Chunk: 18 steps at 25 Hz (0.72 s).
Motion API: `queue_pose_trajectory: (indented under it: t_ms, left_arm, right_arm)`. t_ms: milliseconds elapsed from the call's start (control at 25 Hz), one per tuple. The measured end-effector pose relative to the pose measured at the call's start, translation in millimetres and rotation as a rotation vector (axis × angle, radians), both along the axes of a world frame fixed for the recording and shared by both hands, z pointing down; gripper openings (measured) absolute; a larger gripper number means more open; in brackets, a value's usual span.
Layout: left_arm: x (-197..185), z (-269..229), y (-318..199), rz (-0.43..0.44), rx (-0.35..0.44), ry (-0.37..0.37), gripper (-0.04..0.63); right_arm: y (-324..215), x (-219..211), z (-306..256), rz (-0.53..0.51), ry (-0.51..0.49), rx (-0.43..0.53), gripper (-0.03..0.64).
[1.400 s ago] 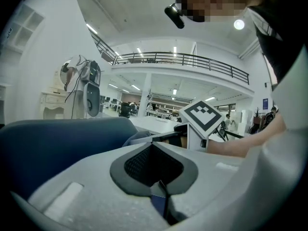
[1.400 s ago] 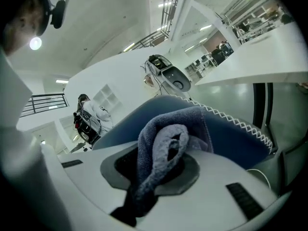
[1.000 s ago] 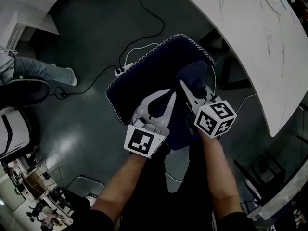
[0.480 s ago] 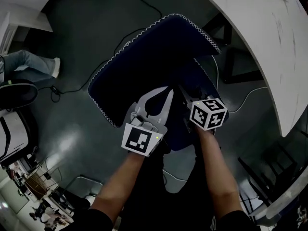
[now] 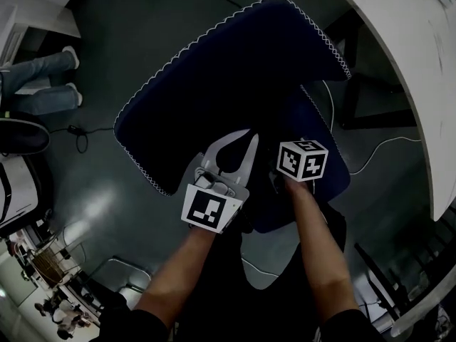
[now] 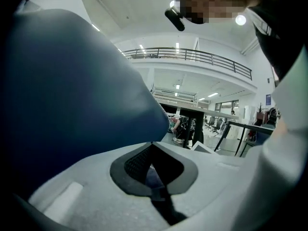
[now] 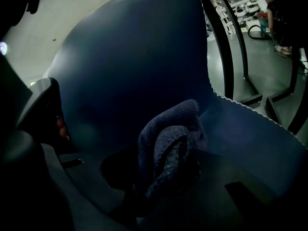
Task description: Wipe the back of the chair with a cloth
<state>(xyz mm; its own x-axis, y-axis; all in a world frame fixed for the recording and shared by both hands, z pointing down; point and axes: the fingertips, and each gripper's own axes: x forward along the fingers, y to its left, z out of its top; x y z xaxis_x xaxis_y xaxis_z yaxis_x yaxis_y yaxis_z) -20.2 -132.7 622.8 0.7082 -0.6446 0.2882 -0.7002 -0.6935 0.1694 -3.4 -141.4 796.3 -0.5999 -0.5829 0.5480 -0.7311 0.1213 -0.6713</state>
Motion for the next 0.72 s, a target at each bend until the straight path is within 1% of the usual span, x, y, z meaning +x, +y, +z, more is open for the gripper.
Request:
queue_pose_trajectory:
  t_ms: [160,320,480,720]
  left_arm:
    - [-5.7,4.2,-2.5,-0.017,0.014,0.001,0.008]
    - [-7.2,-6.4,-3.0,-0.033,0.02,0.007,0.008]
    - [-13.1,-25.6,-0.5,-0.05,0.016,0.012,0.008]
    - [-21.5,-65.9,8.4,-0.056,0.004,0.015,0.008]
  right_arm:
    - [-5.2,-14.4,3.9,-0.033,-0.021,0.0,0.083]
    - [-13.4,-19.8,-10.2,-0.061,-0.028,0.011,0.083]
    - [-15.3,-24.2,-37.7,-0.078,-0.032,0.026,0.083]
    - [-14.7,-35.3,-94.2,-0.093,-0.036,0.057,0.083]
